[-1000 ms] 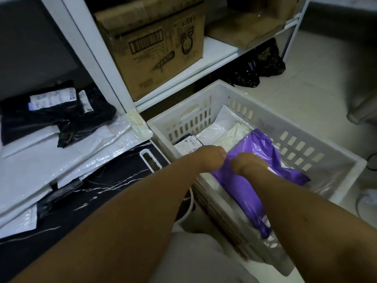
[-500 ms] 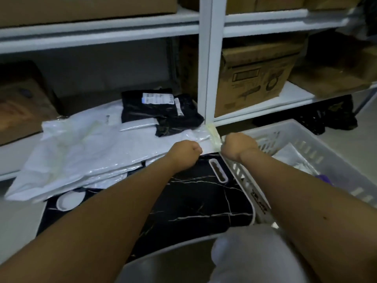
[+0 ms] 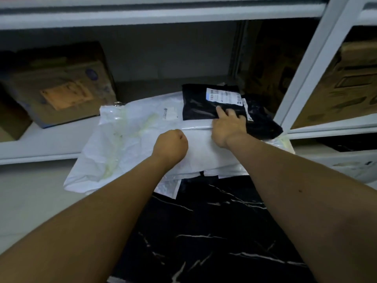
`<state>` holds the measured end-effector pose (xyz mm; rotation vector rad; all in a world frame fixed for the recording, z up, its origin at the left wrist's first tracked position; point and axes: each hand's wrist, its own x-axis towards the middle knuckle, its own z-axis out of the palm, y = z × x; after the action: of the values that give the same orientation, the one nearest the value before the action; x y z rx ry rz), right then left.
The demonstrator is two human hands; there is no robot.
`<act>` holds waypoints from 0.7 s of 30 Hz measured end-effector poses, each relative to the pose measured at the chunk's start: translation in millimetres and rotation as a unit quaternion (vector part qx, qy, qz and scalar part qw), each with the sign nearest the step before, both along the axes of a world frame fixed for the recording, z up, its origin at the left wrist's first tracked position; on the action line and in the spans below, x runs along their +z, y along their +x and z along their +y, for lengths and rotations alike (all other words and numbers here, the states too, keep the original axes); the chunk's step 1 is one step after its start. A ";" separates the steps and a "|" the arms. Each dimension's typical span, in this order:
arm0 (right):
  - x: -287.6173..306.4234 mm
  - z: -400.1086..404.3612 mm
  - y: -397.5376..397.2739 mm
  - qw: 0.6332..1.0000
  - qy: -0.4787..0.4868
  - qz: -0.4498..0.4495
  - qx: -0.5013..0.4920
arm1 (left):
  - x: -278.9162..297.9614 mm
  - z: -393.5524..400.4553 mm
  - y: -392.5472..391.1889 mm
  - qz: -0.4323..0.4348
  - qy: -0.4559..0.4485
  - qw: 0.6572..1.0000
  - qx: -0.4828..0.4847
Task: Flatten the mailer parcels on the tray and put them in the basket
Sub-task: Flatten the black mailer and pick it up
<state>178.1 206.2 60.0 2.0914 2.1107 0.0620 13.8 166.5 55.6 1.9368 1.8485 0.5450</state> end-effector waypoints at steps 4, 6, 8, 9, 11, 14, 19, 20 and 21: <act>-8.1 20.6 8.9 0.996 -0.058 -0.051 -0.054 | -11.6 7.2 -2.9 -0.011 0.001 1.000 -0.012; -10.9 22.6 14.1 0.994 -0.063 -0.052 -0.066 | -15.6 6.7 0.2 -0.018 0.002 1.000 -0.018; -11.4 19.3 17.1 0.996 -0.035 -0.042 -0.067 | -16.0 4.6 3.3 -0.022 0.004 1.000 -0.017; -10.0 16.4 17.8 0.997 -0.008 -0.035 -0.064 | -14.8 3.5 4.4 -0.026 0.002 1.000 -0.014; -5.2 8.1 17.8 0.998 0.044 -0.015 -0.052 | -11.8 0.9 5.6 -0.042 -0.004 0.999 -0.005; 8.3 -12.8 16.6 0.994 0.100 0.011 -0.045 | -0.7 -13.8 8.1 -0.082 -0.014 0.996 0.019; 19.0 -79.7 13.6 0.987 0.145 0.060 -0.043 | 24.1 -55.0 12.8 -0.129 -0.080 0.987 0.047; 17.2 -95.4 12.9 0.986 0.147 0.070 -0.044 | 28.9 -64.8 14.2 -0.147 -0.095 0.983 0.055; 15.4 -109.7 12.0 0.985 0.145 0.078 -0.046 | 31.5 -73.6 16.0 -0.166 -0.109 0.978 0.061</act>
<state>190.1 96.5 75.4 2.4290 2.2033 0.2119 29.8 92.9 87.2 1.4957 1.7374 0.6311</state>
